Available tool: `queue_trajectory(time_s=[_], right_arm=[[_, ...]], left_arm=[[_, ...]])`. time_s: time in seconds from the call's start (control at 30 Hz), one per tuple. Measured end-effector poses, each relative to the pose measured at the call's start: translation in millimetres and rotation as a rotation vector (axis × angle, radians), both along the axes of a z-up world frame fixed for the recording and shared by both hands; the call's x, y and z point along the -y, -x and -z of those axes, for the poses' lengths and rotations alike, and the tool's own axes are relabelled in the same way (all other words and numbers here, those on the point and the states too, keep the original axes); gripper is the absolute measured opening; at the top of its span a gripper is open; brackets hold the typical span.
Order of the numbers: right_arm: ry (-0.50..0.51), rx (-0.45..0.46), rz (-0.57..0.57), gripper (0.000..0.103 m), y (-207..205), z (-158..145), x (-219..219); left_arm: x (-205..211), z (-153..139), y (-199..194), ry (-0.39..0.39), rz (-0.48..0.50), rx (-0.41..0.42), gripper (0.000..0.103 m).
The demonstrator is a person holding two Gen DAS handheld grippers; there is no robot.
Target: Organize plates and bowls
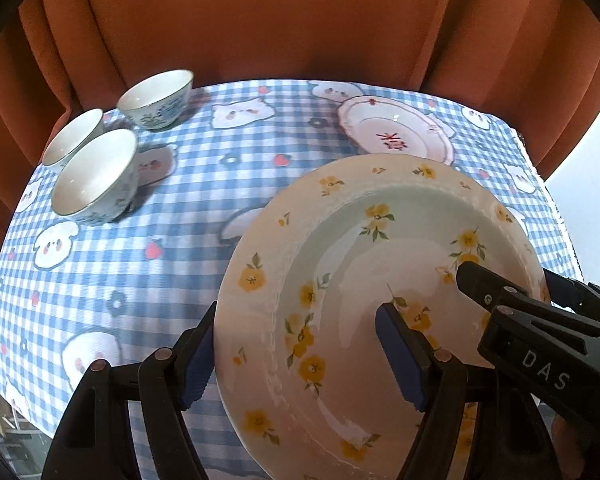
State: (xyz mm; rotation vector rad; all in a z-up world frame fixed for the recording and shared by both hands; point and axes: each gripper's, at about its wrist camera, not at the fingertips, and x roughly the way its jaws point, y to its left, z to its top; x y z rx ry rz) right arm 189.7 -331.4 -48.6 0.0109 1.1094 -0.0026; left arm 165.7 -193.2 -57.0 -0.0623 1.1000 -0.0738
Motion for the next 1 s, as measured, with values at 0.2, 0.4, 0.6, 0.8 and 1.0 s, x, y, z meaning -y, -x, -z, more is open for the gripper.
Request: queue_trajectory(time_s=[0.2, 0.4, 0.6, 0.8, 1.0], right_arm=[[-0.007, 0.001, -0.004, 0.074, -3, 2, 45], [0.000, -0.012, -0.009, 0.074, -3, 8, 83], [0.011, -0.039, -0.026, 0.074, -5, 21, 110], [0.025, -0.077, -0.055, 0.074, -6, 35, 125], [0.043, -0.097, -0.102, 0.074, -10, 43, 125]], left_arm=[[39, 3, -2, 0.003, -0.005, -0.002, 0.075], [76, 12, -2, 0.013, -0.015, -0.017, 0.075], [103, 28, -1, 0.029, -0.042, -0.063, 0.075], [114, 41, 1, 0.031, -0.075, -0.095, 0.075], [117, 55, -1, 0.031, -0.109, -0.134, 0.076]])
